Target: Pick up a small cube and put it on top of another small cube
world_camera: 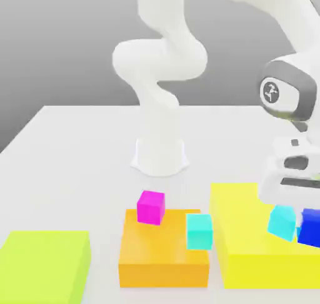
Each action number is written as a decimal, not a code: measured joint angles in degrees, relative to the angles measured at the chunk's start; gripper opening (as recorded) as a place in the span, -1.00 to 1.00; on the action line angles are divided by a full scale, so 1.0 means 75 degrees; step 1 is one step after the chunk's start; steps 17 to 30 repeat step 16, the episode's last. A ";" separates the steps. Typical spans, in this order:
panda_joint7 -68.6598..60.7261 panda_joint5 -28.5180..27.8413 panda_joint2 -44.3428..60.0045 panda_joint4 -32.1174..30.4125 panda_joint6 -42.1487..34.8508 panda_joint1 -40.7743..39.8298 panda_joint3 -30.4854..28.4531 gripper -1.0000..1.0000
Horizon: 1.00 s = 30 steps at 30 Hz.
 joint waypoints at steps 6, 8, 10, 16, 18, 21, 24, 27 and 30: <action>-0.0214 0.0822 -0.1420 -0.0860 -0.0453 0.0234 0.0024 -1.00; -0.0156 0.0865 -0.1577 -0.1099 -0.0371 0.0241 0.0026 -1.00; 0.0028 0.0643 -0.1283 -0.1256 0.0047 0.0202 0.0037 -1.00; 0.0310 0.0271 -0.0721 -0.1441 0.0740 0.0175 0.0043 1.00; 0.0310 0.0271 -0.0721 -0.1441 0.0740 0.0175 0.0043 1.00; 0.0310 0.0271 -0.0721 -0.1441 0.0740 0.0175 0.0043 1.00; 0.0310 0.0271 -0.0721 -0.1441 0.0740 0.0175 0.0043 1.00; 0.0310 0.0271 -0.0721 -0.1441 0.0740 0.0175 0.0043 1.00; 0.0310 0.0271 -0.0721 -0.1441 0.0740 0.0175 0.0043 1.00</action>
